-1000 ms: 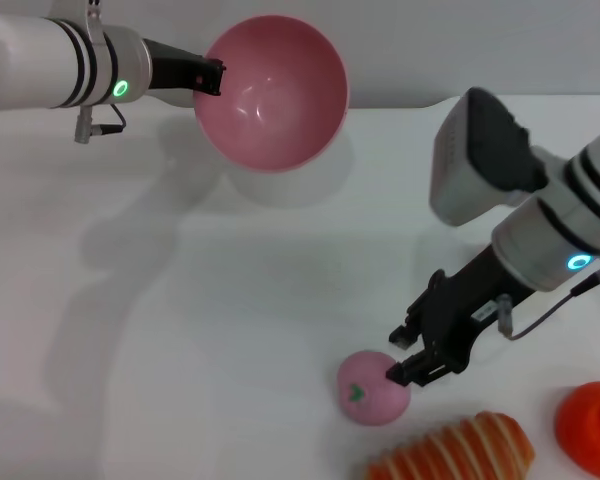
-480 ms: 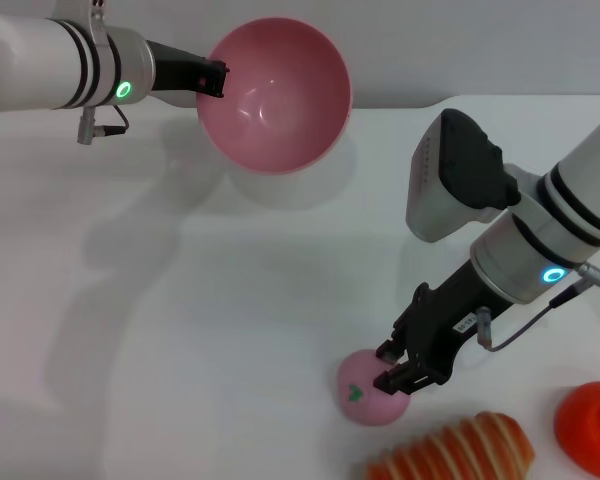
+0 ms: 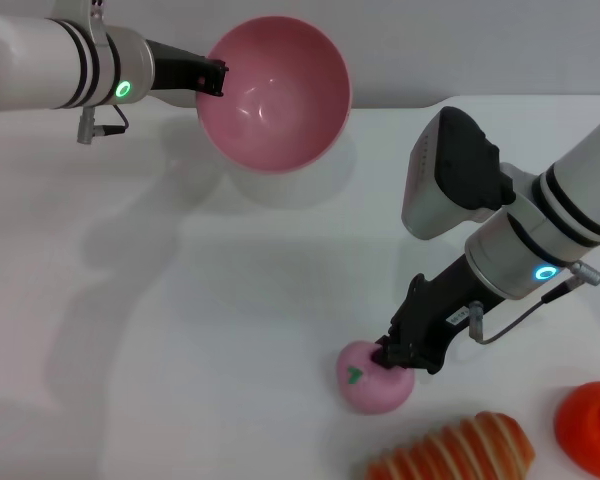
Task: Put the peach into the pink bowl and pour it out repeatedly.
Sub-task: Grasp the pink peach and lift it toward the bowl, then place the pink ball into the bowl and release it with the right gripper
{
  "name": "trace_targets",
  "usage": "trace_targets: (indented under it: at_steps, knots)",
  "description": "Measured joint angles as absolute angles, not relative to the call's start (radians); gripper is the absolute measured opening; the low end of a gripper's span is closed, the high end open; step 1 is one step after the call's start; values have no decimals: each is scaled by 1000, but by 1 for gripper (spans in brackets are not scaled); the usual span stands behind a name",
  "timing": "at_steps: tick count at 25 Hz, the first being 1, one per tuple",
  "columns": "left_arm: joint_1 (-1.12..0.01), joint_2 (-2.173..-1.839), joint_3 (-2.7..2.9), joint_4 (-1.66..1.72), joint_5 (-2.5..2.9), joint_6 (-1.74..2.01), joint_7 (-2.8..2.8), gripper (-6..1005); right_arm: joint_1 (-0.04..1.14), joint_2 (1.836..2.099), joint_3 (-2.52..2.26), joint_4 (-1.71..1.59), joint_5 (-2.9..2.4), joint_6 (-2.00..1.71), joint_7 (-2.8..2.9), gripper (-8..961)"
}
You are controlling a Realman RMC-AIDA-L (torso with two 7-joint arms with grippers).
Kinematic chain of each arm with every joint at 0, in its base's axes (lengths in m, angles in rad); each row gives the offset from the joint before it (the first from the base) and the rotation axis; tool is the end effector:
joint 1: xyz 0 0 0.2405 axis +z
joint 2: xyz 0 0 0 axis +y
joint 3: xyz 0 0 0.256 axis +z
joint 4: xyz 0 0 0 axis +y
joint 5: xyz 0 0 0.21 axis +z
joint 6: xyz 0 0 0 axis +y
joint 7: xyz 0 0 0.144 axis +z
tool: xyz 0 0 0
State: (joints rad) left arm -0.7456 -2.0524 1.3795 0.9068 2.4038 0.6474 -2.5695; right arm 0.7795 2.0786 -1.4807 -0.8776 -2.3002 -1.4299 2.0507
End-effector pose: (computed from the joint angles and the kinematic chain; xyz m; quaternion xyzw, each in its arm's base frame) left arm -0.1729 0.4637 -0.0086 -0.8560 -0.3304 -0.0645 0.3922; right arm 0.1748 0.3491 -0.0744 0.9779 -0.1498 0.1452 0.0130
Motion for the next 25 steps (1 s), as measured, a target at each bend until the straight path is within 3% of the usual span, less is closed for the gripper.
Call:
trace_targets:
  at_steps: [3,8,16,25]
  knots:
    - [-746,-2052,1379,907,2404,655,-2569,35,765,2075,-1458,-914,-2270,-1444,2047,136]
    - [-746,-2048,1378,906,2413,697,-2569,34,702,2070,-1394,-1089,-2191,-1510,2046,30]
    - [-758,-2040,1376,913,2425,852,-2570,34,551,2073,-1237,-1527,-2105,-1536,2049,34]
    - [-810,-2051,1384,927,2428,1088,-2570,35,561,2073,-1239,-1431,-2084,-1406,1994,38]
